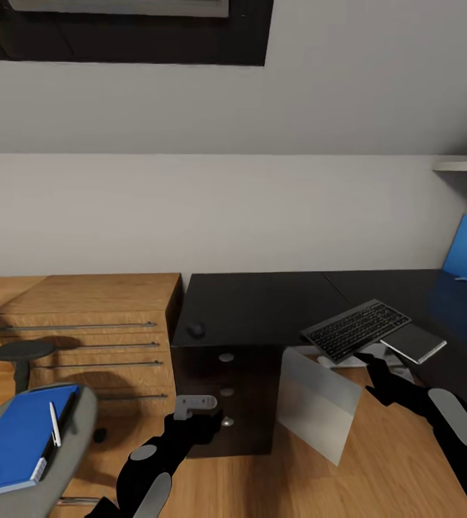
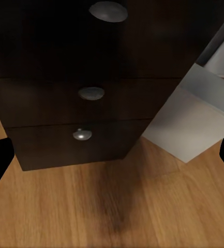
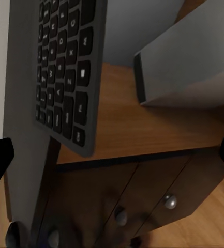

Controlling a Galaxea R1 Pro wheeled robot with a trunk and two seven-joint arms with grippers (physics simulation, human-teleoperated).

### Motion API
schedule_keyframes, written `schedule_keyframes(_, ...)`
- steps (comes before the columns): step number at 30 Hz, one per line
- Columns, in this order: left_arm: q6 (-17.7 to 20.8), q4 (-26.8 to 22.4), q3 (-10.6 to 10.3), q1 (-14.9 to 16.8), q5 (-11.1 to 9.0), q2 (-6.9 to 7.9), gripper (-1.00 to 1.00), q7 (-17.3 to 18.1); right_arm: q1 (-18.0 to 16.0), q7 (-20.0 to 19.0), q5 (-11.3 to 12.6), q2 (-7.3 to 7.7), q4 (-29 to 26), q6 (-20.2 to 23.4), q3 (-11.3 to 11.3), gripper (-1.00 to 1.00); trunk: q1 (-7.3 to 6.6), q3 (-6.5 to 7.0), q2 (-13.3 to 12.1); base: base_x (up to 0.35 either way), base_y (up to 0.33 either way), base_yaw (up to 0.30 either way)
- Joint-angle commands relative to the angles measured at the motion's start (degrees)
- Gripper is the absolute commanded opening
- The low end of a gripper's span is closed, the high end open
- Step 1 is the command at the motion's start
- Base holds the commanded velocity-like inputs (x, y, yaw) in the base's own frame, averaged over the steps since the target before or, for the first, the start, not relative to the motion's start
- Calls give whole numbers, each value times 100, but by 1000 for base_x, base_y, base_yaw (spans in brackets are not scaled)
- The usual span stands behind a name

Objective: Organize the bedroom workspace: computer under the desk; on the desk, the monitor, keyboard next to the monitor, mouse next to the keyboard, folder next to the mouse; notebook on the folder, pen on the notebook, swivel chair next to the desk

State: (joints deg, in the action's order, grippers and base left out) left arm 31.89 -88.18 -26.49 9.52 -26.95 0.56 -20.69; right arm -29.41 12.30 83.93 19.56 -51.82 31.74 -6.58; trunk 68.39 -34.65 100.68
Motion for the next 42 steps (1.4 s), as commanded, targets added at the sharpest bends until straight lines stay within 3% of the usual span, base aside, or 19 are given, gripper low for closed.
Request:
schedule_keyframes(1, 9, -8, -14, 6, -59, 5, 100, -58, -3, 50, 61, -2, -7, 16, -9, 100, 22, -25, 45, 0, 0, 0)
schedule_keyframes(25, 9, -7, -14, 6, -56, 5, 100, -58, -3, -231, 71, -14, 0, 36, -10, 100, 549, -456, 1007, 0, 0, 0)
schedule_keyframes(32, 10, -7, -11, 6, -59, 13, 100, -54, -3, -252, 83, -14, -3, 59, -10, 100, 549, -456, 1007, 0, 0, 0)
schedule_keyframes(42, 3, 8, -6, 6, -58, 43, 100, -43, -3, -692, 88, -6, -2, 77, -10, 100, 549, -456, 1007, 59, 0, 0)
